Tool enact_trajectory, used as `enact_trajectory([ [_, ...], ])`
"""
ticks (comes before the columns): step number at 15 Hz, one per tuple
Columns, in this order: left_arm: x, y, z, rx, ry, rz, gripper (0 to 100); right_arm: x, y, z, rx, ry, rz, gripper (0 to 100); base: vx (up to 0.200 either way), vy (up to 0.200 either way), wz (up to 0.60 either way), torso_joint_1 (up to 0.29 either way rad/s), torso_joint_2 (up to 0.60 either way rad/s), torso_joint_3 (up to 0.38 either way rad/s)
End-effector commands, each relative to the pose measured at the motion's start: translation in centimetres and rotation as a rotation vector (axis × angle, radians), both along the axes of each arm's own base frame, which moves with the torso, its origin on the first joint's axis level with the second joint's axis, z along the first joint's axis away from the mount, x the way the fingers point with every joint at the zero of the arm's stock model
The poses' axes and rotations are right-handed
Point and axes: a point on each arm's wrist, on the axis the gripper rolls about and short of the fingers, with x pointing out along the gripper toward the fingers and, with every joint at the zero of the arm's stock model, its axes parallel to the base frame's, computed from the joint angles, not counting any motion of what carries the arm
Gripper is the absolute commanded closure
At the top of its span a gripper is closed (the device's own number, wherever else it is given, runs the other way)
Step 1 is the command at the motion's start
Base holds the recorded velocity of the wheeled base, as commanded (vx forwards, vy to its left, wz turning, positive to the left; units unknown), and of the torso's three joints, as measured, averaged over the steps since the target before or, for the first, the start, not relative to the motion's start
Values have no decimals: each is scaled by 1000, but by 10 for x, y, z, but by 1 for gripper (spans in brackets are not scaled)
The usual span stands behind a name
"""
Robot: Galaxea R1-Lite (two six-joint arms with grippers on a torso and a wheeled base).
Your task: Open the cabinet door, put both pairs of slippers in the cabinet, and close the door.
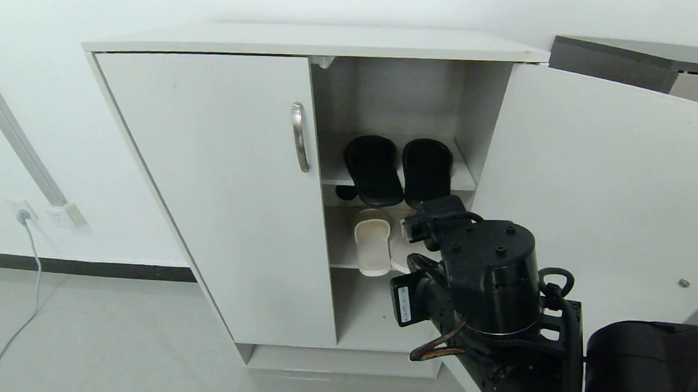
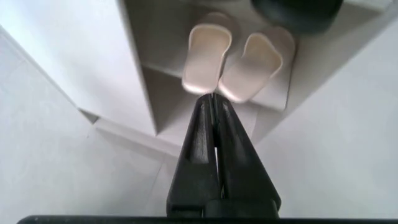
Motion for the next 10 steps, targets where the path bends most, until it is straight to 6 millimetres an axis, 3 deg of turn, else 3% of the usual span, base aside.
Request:
enact_trajectory([
  [1, 0, 0, 0, -2, 1, 1, 100, -1, 1, -4, -6, 7, 11, 100, -200, 0, 0, 2, 7, 2],
  [9, 0, 0, 0, -2, 1, 1, 100, -6, -4, -20, -16, 36, 135, 100, -200, 0, 0, 1, 4, 4],
  [10, 0, 0, 0, -2, 1, 1, 100, -7, -4, -22, -5, 38, 158, 100, 0, 0, 0, 0, 0, 0],
])
